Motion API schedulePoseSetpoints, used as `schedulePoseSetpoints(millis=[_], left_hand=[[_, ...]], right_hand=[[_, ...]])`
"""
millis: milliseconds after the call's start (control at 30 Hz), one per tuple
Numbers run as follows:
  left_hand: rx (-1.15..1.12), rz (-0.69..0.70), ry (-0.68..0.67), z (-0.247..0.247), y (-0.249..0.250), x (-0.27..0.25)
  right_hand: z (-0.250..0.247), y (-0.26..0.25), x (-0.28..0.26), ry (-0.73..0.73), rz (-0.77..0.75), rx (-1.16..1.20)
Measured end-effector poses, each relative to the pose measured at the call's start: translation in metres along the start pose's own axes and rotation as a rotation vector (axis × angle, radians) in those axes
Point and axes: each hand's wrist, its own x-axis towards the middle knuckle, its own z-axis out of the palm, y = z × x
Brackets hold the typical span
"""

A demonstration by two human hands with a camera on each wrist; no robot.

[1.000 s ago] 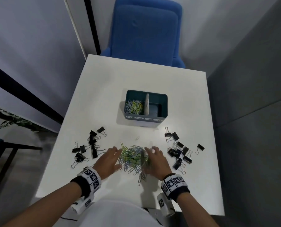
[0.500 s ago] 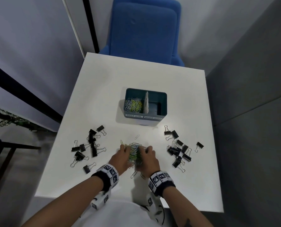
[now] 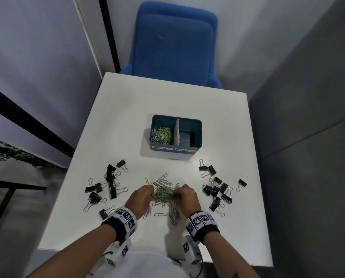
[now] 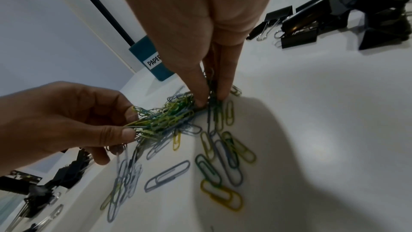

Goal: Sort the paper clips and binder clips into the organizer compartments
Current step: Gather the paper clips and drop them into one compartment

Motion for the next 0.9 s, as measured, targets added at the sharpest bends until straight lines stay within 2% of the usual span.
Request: schedulePoseSetpoints(millis=[167, 400, 600, 733, 800, 900], left_hand=[[-0.143, 0.017, 0.104, -0.026, 0.01, -0.004], [-0.213, 0.146, 0.253, -0.079, 0.036, 0.004], [-0.269, 0.197, 0.407, -0.145, 0.076, 0.053], [-0.275, 0.167, 0.492, -0.179, 0.091, 0.097], [-0.258, 0.137, 0.474, -0.184, 0.09, 0.115], [-0.193, 0.107, 0.361, -0.18, 0.078, 0.126]], right_hand=[[-0.008, 0.006, -0.008, 0.033, -0.029, -0.016], [-0.023, 0.006, -0.017, 0.093, -0.031, 0.0], [-0.046, -0.01, -0.02, 0.125, -0.095, 0.051], [-0.071, -0.028, -0.017, 0.168, -0.149, 0.077], [-0.085, -0.037, -0.012, 0.183, -0.165, 0.08], [-0.111, -0.055, -0.003, 0.211, -0.172, 0.089]])
